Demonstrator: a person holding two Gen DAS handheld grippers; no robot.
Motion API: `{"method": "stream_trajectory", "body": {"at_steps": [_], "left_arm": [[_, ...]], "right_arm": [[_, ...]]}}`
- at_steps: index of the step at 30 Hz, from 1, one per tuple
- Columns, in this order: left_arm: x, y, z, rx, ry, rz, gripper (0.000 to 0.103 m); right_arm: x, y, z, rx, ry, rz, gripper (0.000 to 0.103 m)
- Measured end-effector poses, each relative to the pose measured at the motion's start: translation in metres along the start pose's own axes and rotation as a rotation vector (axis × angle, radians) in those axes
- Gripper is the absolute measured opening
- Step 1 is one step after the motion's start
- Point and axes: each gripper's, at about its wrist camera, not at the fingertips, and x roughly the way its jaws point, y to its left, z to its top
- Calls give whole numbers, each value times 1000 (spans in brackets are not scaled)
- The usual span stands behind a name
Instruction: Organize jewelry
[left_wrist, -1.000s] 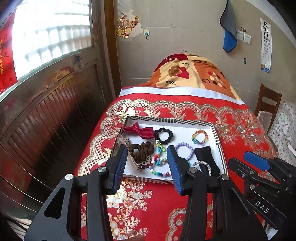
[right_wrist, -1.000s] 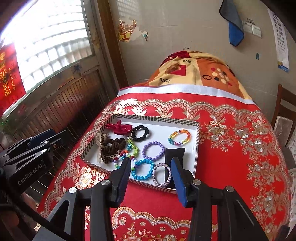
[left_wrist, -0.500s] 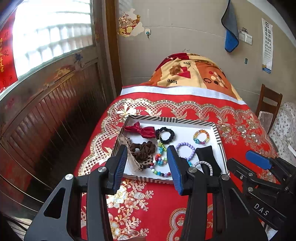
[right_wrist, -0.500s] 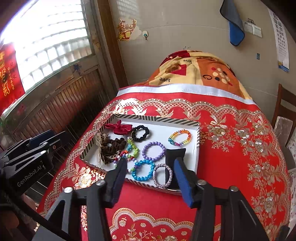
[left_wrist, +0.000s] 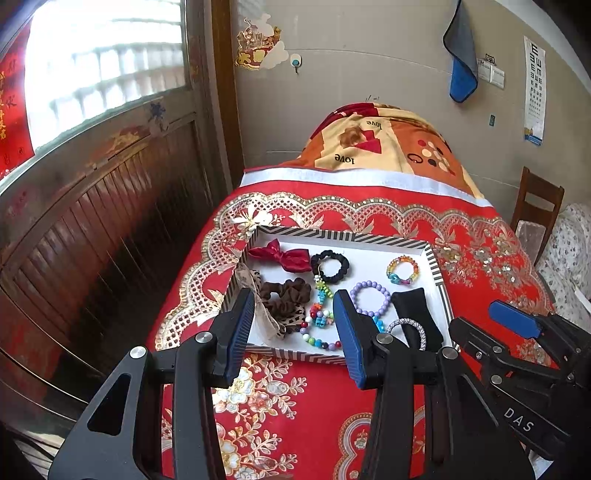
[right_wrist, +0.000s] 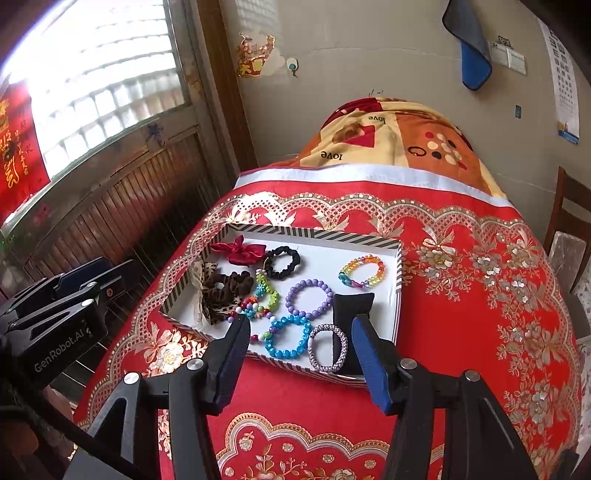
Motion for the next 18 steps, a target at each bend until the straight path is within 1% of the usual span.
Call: {"method": "stream_trajectory", "body": {"at_steps": [18], "left_arm": [[2,0,-3,3,6,-2,44]], "right_arm": [[4,1,-1,-5,14,3,55]]}}
